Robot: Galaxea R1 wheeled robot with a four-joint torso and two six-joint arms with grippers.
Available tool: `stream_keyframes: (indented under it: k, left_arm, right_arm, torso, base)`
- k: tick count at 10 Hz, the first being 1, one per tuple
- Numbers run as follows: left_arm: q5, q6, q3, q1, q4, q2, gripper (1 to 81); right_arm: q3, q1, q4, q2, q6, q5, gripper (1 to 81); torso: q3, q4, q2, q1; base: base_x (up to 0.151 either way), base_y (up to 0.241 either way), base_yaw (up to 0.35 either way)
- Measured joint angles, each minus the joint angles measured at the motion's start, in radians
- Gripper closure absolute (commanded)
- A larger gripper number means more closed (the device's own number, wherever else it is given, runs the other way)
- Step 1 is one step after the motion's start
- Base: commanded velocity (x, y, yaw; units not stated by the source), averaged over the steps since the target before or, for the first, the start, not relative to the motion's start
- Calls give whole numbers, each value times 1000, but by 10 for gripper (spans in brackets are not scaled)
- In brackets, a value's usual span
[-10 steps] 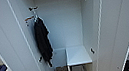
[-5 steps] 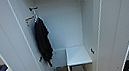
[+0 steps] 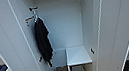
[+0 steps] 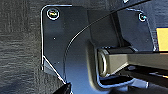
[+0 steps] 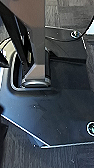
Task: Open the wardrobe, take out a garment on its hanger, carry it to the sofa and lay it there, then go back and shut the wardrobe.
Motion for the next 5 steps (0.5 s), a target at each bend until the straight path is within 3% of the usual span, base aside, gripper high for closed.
stream_keyframes:
  k: [3, 5]
  left_arm:
    - [-3, -1, 210, -32, -46, -157, 10]
    - [-6, -2, 370, -64, -89, -338, 10]
  right_arm:
    - [256, 28, 0, -168, 1, 2, 10]
    - [408, 59, 1, -336, 20, 29, 10]
  torso:
    - [0, 0, 0, 0]
    - [0, 0, 0, 0]
  base:
    - [0, 0, 0]
    - [0, 0, 0]
